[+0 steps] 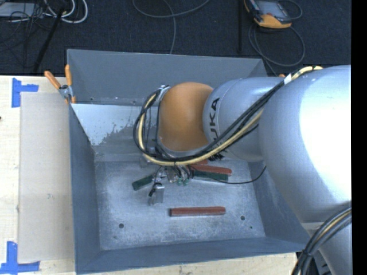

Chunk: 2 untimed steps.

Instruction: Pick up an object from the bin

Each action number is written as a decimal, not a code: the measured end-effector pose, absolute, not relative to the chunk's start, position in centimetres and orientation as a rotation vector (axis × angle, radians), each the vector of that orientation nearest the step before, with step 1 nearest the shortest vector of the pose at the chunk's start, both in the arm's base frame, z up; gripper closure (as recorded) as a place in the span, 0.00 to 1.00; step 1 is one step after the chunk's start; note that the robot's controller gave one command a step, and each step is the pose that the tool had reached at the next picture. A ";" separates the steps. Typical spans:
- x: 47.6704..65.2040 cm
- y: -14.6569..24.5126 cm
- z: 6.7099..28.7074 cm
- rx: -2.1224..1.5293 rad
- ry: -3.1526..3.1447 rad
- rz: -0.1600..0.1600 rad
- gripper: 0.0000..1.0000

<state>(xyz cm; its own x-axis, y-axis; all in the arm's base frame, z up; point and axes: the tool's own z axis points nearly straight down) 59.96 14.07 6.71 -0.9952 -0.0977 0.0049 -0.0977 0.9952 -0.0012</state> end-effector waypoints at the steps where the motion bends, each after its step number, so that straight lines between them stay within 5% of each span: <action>1: 60.1 14.1 7.0 0.148 -3.137 -0.001 1.00; 2: 57.6 15.4 15.7 0.456 -3.114 -0.002 1.00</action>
Offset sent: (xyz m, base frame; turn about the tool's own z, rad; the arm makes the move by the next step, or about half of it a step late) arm 0.0000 0.0000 0.0000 0.0000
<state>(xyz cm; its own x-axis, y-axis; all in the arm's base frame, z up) 57.64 15.45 15.70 -0.9580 -0.2866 -0.0052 -0.2866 0.9581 0.0004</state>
